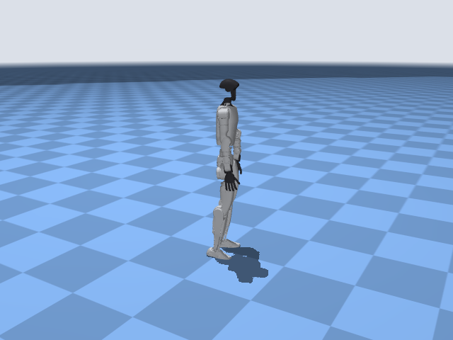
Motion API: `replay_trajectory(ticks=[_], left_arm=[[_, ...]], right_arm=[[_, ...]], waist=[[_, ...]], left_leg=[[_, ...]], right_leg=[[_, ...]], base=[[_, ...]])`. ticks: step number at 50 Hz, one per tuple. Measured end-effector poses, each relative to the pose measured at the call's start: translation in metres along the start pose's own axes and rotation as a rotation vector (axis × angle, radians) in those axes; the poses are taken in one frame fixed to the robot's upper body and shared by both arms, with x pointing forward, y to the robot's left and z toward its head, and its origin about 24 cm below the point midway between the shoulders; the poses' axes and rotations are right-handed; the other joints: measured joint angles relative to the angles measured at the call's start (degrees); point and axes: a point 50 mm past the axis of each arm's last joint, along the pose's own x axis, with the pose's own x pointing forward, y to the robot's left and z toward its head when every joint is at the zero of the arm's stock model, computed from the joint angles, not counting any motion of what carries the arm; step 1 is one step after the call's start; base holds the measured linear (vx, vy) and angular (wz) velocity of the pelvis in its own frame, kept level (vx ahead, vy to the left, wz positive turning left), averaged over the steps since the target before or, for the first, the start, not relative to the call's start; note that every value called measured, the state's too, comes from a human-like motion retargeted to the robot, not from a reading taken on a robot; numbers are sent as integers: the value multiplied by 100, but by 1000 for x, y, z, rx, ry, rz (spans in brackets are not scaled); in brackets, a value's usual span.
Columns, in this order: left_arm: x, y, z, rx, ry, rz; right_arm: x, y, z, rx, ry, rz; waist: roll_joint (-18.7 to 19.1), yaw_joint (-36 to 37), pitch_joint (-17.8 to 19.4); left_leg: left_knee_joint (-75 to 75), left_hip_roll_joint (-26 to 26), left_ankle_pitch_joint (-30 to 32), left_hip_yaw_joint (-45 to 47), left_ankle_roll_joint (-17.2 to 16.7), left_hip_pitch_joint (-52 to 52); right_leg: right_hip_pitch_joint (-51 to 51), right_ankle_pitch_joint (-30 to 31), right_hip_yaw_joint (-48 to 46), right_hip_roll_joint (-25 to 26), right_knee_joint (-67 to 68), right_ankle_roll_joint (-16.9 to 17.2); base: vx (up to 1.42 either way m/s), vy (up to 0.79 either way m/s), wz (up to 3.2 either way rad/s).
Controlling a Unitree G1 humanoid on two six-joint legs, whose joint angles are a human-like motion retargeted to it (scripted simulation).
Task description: In place motions
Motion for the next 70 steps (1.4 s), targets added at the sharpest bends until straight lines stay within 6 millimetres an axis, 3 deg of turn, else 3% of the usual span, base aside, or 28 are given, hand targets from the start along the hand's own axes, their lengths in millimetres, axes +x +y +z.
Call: replay_trajectory(ticks=[5, 7, 10, 12, 15, 18, 20, 23, 26, 29, 33, 36, 40, 43, 46, 49, 53, 56, 60, 63, 66, 70], left_arm=[[-35, -22, 125, 300, -401, -88], [-57, -28, 164, 394, -557, -72], [-90, -34, 206, 515, -757, -25], [-107, -34, 222, 580, -852, 10], [-120, -32, 230, 655, -931, 59], [-108, -27, 217, 648, -914, 106], [-89, -23, 197, 611, -847, 123], [-49, -16, 145, 531, -645, 121], [-12, -6, 67, 431, -341, 128], [6, 5, -33, 304, 23, 167], [-6, -3, -166, 120, 434, 193], [-26, -31, -239, 8, 614, 151], [-50, -60, -293, -127, 752, 138], [-55, -65, -300, -208, 778, 161], [-44, -52, -281, -224, 717, 189], [-24, -25, -232, -152, 580, 231], [0, 7, -122, 40, 303, 242], [3, 8, -23, 191, 45, 175], [-23, -15, 102, 364, -356, 61], [-62, -38, 175, 438, -643, 2], [-103, -53, 220, 488, -884, -45], [-134, -55, 241, 515, -1097, -17]], right_arm=[[-33, -25, -128, 128, 520, -18], [-52, -31, -166, 187, 668, -15], [-78, -38, -206, 300, 826, -9], [-91, -39, -222, 368, 885, -7], [-103, -40, -236, 426, 939, -14], [-104, -42, -237, 423, 963, -33], [-97, -40, -227, 414, 951, -36], [-70, -34, -190, 428, 839, -33], [-35, -27, -127, 398, 619, -15], [-8, -14, -46, 301, 334, 62], [-1, 17, 73, 118, -90, 171], [-17, 37, 145, -16, -373, 214], [-46, 54, 206, -161, -653, 238], [-53, 55, 218, -242, -728, 210], [-43, 49, 201, -283, -678, 164], [-22, 36, 156, -265, -510, 133], [1, 12, 60, -135, -149, 131], [-4, -3, -27, 17, 187, 136], [-37, -17, -132, 214, 602, 166], [-68, -25, -186, 307, 806, 162], [-91, -34, -219, 354, 913, 130], [-111, -43, -242, 381, 1004, 92]], waist=[[44, -136, -25], [58, -169, -41], [76, -176, -23], [84, -165, 3], [102, -123, 20], [131, -81, -7], [145, -51, -18], [162, 11, -10], [178, 5, 2], [186, 51, -2], [184, 87, 18], [205, 35, -3], [237, -10, -37], [207, -27, -41], [164, -56, -78], [127, -78, -111], [74, -15, -111], [21, -26, -131], [-6, -59, -143], [30, -95, -178], [80, -58, -211], [108, 12, -233]], left_leg=[[16, -32, 28, -159, 17, -44], [20, -42, 25, -166, 25, -67], [42, -57, 17, -162, 28, -90], [56, -67, 10, -167, 20, -91], [54, -78, 9, -145, 16, -87], [45, -78, 1, -128, 16, -91], [42, -81, -8, -124, 18, -86], [29, -80, -34, -99, 25, -45], [5, -55, -84, -7, 27, 29], [-8, -15, -149, 150, 24, 107], [-15, 38, -255, 387, 18, 207], [-11, 93, -315, 500, 1, 228], [1, 155, -352, 555, -29, 208], [-4, 154, -336, 518, -48, 194], [-9, 138, -299, 438, -64, 155], [-4, 116, -253, 331, -74, 107], [12, 84, -187, 186, -76, 49], [22, 62, -136, 62, -85, -7], [10, 48, -90, 0, -92, -72], [1, 52, -83, 7, -90, -126], [-4, 64, -102, 85, -90, -162], [2, 64, -138, 188, -85, -161]], right_leg=[[23, -24, -55, -3, -35, -1], [1, -22, -54, -10, -52, 7], [-19, -18, -66, -34, -73, 28], [-22, -19, -70, -56, -78, 36], [-30, -20, -82, -74, -80, 35], [-56, -13, -68, -73, -72, 33], [-71, -4, -55, -70, -63, 29], [-89, 20, -6, -60, -37, 20], [-111, 57, 64, -37, -4, 16], [-160, 118, 254, 4, 28, 23], [-234, 210, 578, 78, 49, 46], [-300, 261, 767, 131, 64, 68], [-352, 295, 863, 174, 69, 86], [-341, 295, 840, 175, 63, 74], [-319, 277, 770, 162, 56, 53], [-283, 244, 650, 142, 49, 24], [-205, 185, 418, 101, 36, -15], [-153, 144, 225, 68, 9, -28], [-149, 108, 39, 38, -34, -35], [-216, 105, 4, 32, -50, -20], [-308, 114, 10, 16, -60, 18], [-370, 116, 21, -12, -60, 46]], base=[[1, 1, 1], [1, 2, -25], [-1, 0, -25], [0, 0, -9], [0, 0, 0], [0, 0, 0], [0, 0, 0], [0, 0, 0], [0, 0, 0], [0, -3, -40], [4, -4, -59], [5, -1, -38], [0, 0, -5], [0, -1, 8], [1, -4, 34], [-1, -3, 43], [-2, -2, 42], [0, -3, 42], [0, -1, 6], [1, 3, -28], [0, 4, -48], [1, 2, -37]])
